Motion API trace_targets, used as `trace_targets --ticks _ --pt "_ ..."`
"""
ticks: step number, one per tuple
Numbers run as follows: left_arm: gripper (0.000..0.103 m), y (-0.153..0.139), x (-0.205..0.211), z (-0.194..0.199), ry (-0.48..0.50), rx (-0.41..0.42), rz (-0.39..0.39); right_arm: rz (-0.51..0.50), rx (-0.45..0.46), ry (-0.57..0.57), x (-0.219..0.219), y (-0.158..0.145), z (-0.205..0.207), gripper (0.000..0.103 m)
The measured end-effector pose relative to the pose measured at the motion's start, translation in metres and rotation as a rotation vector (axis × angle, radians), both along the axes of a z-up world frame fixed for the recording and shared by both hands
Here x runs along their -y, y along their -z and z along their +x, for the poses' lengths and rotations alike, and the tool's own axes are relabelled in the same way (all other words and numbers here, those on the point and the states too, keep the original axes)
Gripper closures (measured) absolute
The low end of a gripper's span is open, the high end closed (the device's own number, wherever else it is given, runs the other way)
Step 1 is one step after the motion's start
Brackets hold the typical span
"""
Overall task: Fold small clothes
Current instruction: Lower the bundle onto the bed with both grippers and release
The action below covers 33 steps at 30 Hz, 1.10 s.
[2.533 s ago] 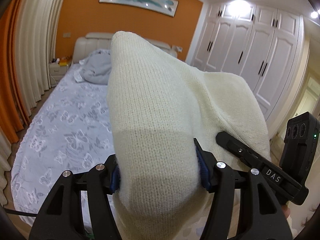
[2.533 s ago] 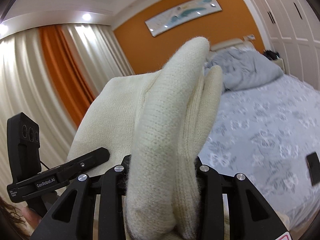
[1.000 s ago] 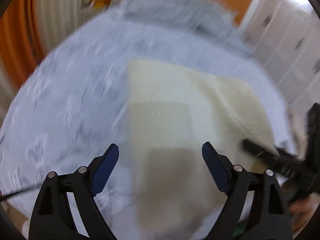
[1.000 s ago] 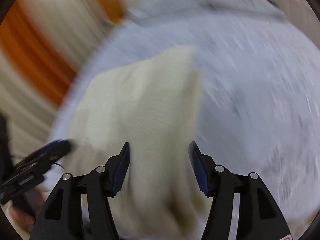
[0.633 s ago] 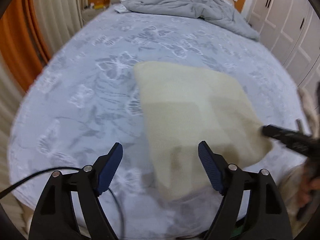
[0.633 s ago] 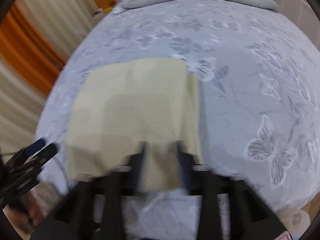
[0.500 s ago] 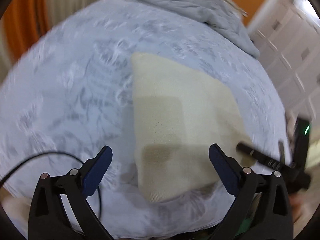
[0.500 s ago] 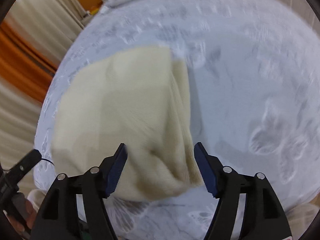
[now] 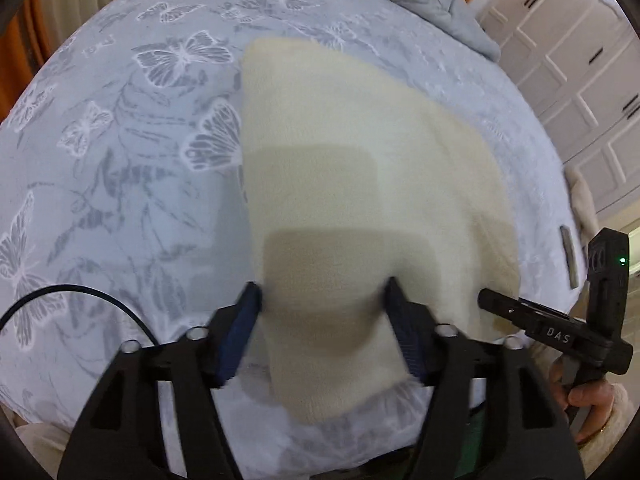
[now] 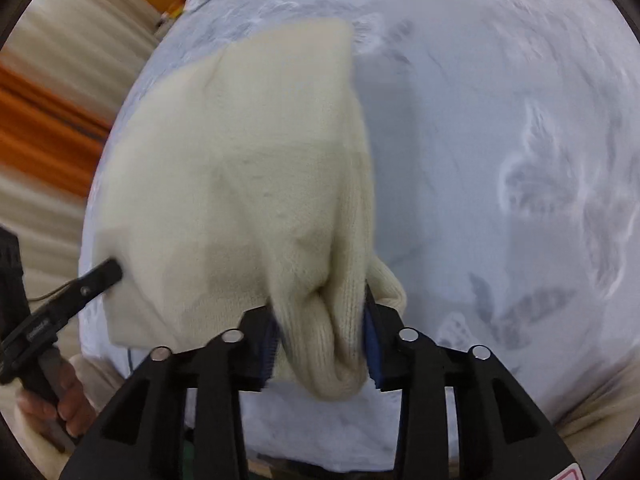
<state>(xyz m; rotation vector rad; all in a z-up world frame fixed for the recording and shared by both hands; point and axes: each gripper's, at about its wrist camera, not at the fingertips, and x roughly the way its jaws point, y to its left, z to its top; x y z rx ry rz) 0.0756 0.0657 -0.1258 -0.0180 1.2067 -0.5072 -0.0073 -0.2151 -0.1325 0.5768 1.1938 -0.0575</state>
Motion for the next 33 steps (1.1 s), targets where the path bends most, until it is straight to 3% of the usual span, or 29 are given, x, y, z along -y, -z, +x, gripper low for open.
trace_targets --ticks 3,4,6,8,11,12,17,20,22,25,30,33 --pt "0.041 -0.017 0.000 -0.005 -0.018 0.040 0.051 -0.112 0.090 -0.014 -0.006 -0.045 -0.007 0.069" --pt "0.041 -0.023 -0.001 -0.008 -0.021 0.058 0.066 -0.166 0.139 -0.048 -0.012 -0.063 -0.010 0.078" --pt "0.041 -0.033 -0.004 -0.014 -0.051 0.117 0.100 -0.181 0.170 -0.112 -0.024 -0.076 -0.008 0.093" --pt "0.041 -0.034 -0.007 -0.013 -0.084 0.133 0.134 -0.185 0.148 -0.166 -0.035 -0.069 0.002 0.098" --pt "0.037 -0.020 -0.012 -0.007 -0.106 0.093 0.143 -0.273 -0.028 -0.250 -0.045 -0.009 0.032 0.103" --pt "0.032 -0.020 -0.012 -0.006 -0.111 0.091 0.139 -0.272 -0.044 -0.246 -0.045 0.000 0.034 0.103" --pt "0.033 -0.026 -0.009 -0.010 -0.085 0.105 0.192 -0.293 0.027 -0.224 -0.061 -0.046 0.016 0.103" --pt "0.033 -0.025 -0.009 -0.012 -0.084 0.096 0.195 -0.383 -0.035 -0.257 -0.066 -0.022 0.018 0.103" --pt "0.033 -0.025 -0.007 -0.014 -0.085 0.092 0.200 -0.322 -0.090 -0.220 -0.057 0.001 0.017 0.103" --pt "0.033 -0.032 -0.010 -0.023 -0.083 0.105 0.207 -0.215 -0.022 -0.185 -0.055 -0.028 0.012 0.103" --pt "0.033 -0.048 -0.042 -0.035 -0.161 0.123 0.217 -0.114 0.087 -0.327 -0.100 -0.065 0.024 0.103" --pt "0.033 -0.056 -0.066 -0.040 -0.213 0.122 0.243 -0.069 0.044 -0.408 -0.144 -0.046 0.040 0.103"
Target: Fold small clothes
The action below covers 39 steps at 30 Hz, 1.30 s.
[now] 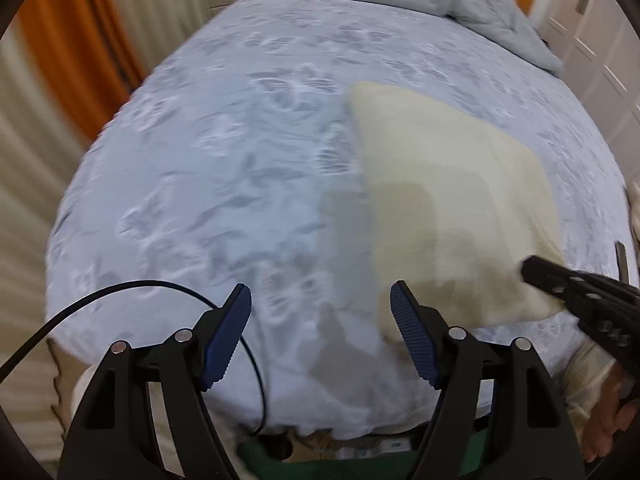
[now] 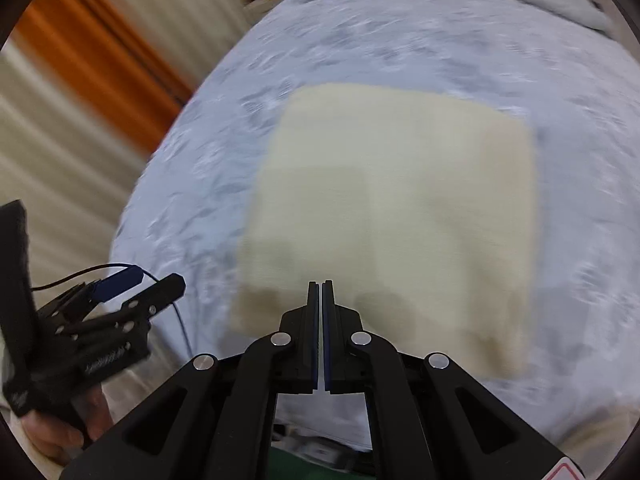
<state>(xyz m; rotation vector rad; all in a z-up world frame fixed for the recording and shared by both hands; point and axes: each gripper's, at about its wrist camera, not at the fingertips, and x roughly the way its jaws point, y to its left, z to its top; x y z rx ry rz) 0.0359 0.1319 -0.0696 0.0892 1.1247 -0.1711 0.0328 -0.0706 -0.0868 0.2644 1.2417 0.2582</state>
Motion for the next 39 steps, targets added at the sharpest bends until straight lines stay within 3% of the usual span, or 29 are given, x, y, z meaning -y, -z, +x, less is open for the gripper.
trace_targets --ticks 2,3,4,6,8,11,14,16,18,22,24,26,30,32,36,39 --pt "0.033 -0.005 -0.011 -0.004 -0.022 0.012 0.036 -0.021 -0.114 -0.061 -0.027 0.041 0.011 0.103" --pt "0.033 -0.007 -0.016 -0.006 -0.029 0.020 0.063 -0.062 -0.137 -0.084 -0.039 0.063 0.015 0.102" --pt "0.033 -0.009 -0.019 -0.008 -0.030 0.025 0.078 -0.058 -0.116 -0.091 -0.043 0.065 0.016 0.103" --pt "0.033 -0.012 -0.022 -0.010 -0.029 0.028 0.079 -0.025 -0.133 -0.053 -0.037 0.051 0.017 0.103" --pt "0.033 -0.014 -0.023 -0.012 -0.030 0.025 0.059 0.011 -0.084 -0.019 -0.023 0.026 0.007 0.103" --pt "0.032 -0.013 -0.014 -0.016 -0.001 0.018 0.037 -0.122 0.023 0.067 0.016 0.001 -0.017 0.103" --pt "0.032 -0.009 0.005 -0.019 0.045 0.013 0.026 -0.231 -0.039 0.216 0.066 0.024 -0.023 0.103" --pt "0.032 -0.008 0.020 -0.022 0.077 0.013 0.019 -0.135 -0.074 0.291 0.091 0.037 -0.029 0.103" --pt "0.032 -0.008 0.032 -0.026 0.099 0.016 0.015 -0.058 -0.069 0.359 0.104 0.027 -0.036 0.103" --pt "0.032 -0.010 0.054 -0.035 0.130 0.029 0.007 -0.133 0.054 0.356 0.101 -0.015 -0.056 0.102" --pt "0.031 -0.009 0.061 -0.038 0.143 0.038 0.000 -0.173 0.093 0.377 0.107 -0.026 -0.069 0.096" --pt "0.028 -0.007 0.068 -0.042 0.150 0.048 0.003 -0.200 0.103 0.394 0.107 -0.027 -0.076 0.095" --pt "0.014 -0.003 0.077 -0.051 0.151 0.092 0.044 -0.233 0.091 0.407 0.111 -0.014 -0.095 0.093" --pt "0.013 -0.001 0.080 -0.056 0.150 0.108 0.054 -0.238 0.087 0.407 0.107 -0.010 -0.102 0.090" --pt "0.013 0.002 0.079 -0.066 0.125 0.151 0.044 -0.284 0.116 0.393 0.096 -0.002 -0.116 0.074" --pt "0.013 0.007 0.081 -0.072 0.120 0.171 0.059 -0.286 0.110 0.403 0.097 0.002 -0.120 0.071"
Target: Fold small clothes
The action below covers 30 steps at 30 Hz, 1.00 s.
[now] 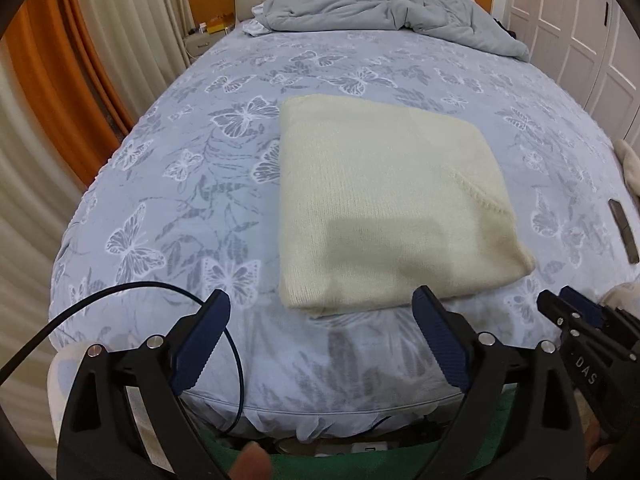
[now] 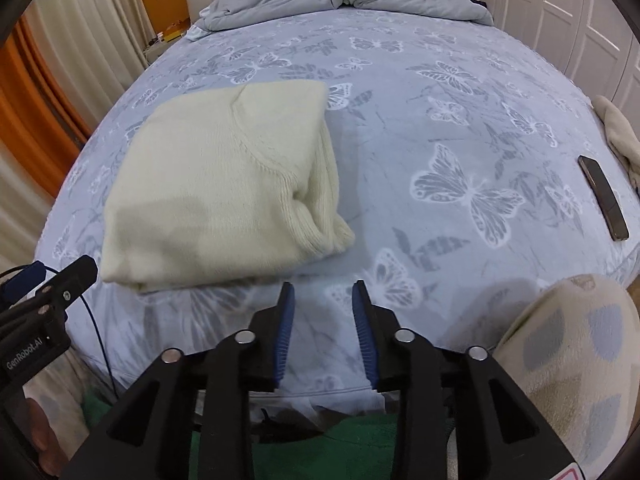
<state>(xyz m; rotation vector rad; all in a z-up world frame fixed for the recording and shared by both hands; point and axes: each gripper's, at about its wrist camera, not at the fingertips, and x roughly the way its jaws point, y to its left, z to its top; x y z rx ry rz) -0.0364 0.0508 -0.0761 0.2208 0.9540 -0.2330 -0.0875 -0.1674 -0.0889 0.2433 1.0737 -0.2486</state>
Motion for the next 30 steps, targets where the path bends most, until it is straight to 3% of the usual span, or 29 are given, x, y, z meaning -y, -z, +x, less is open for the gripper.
trace_targets --ticks 8,14,17,21,30 --pt "0.013 0.010 0.002 -0.014 -0.025 0.033 0.004 -0.009 0.004 -0.030 -0.009 0.001 -0.006 0.067" --pt "0.013 0.019 -0.001 -0.015 -0.038 0.010 -0.021 -0.032 -0.001 -0.065 -0.025 0.003 -0.008 0.067" --pt "0.005 0.024 -0.004 -0.014 -0.066 0.003 -0.021 -0.042 -0.007 -0.069 -0.027 0.005 -0.009 0.067" --pt "0.005 0.030 -0.011 -0.016 -0.076 -0.002 -0.059 -0.044 -0.015 -0.062 -0.028 0.007 -0.009 0.067" --pt "0.005 0.035 -0.017 -0.020 -0.074 0.010 -0.041 -0.071 -0.018 -0.072 -0.040 0.010 -0.011 0.066"
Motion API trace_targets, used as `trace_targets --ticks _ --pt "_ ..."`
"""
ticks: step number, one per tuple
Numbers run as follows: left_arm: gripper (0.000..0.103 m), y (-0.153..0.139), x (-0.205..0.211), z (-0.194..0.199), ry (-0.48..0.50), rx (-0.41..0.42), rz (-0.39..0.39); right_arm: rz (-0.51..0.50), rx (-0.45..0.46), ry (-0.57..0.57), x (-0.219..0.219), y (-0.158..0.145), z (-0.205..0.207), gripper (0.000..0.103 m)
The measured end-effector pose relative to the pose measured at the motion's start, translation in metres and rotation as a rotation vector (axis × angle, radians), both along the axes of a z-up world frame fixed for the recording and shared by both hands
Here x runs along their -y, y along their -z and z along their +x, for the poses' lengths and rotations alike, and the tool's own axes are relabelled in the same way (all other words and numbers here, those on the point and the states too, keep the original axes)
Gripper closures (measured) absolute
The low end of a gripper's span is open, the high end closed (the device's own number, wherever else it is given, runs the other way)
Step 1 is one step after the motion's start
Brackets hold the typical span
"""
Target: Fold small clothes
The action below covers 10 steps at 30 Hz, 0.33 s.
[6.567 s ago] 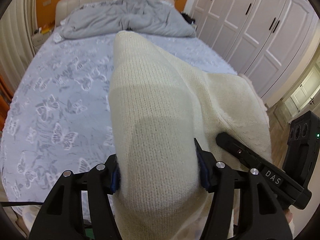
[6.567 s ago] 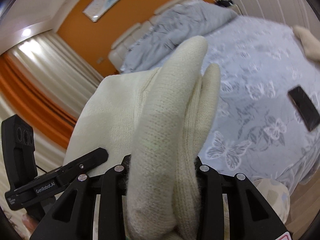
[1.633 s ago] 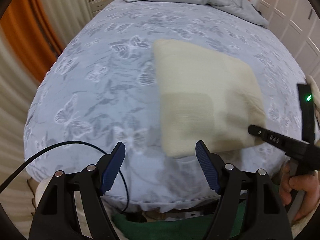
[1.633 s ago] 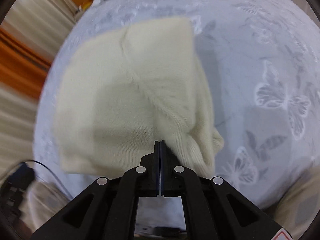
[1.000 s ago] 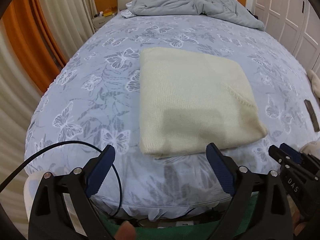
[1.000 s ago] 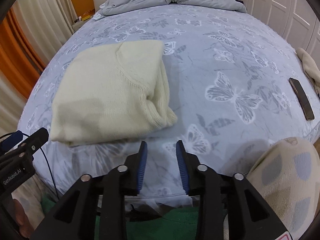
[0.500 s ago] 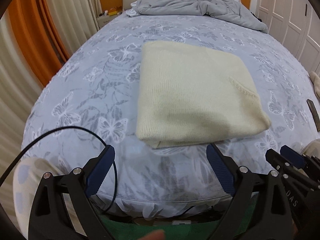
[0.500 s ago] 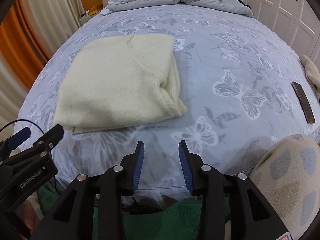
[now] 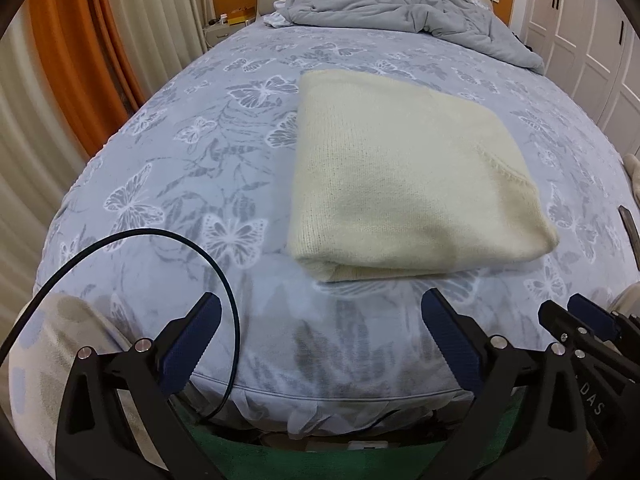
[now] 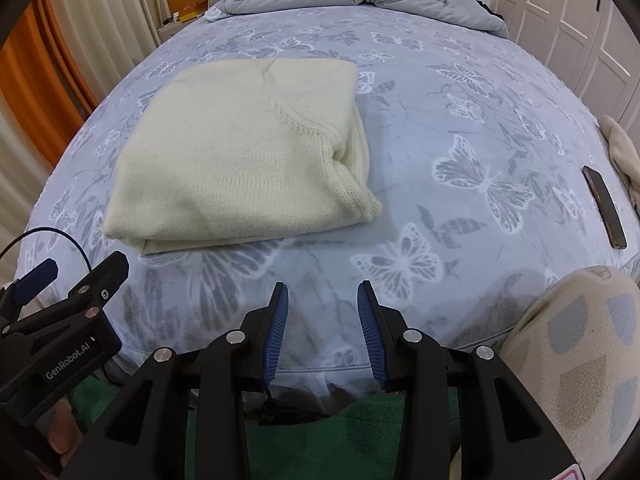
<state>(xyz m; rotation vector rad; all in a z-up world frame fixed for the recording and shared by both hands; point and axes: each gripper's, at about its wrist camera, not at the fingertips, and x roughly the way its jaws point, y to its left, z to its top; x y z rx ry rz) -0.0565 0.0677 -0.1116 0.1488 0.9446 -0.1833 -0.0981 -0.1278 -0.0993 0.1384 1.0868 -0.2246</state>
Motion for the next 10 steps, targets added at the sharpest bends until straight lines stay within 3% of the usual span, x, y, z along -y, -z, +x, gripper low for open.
trace_targets --ticks 10 --pt "0.005 0.000 0.012 -0.009 0.062 0.032 0.023 -0.006 0.003 0.023 -0.003 0.001 -0.003 0.061"
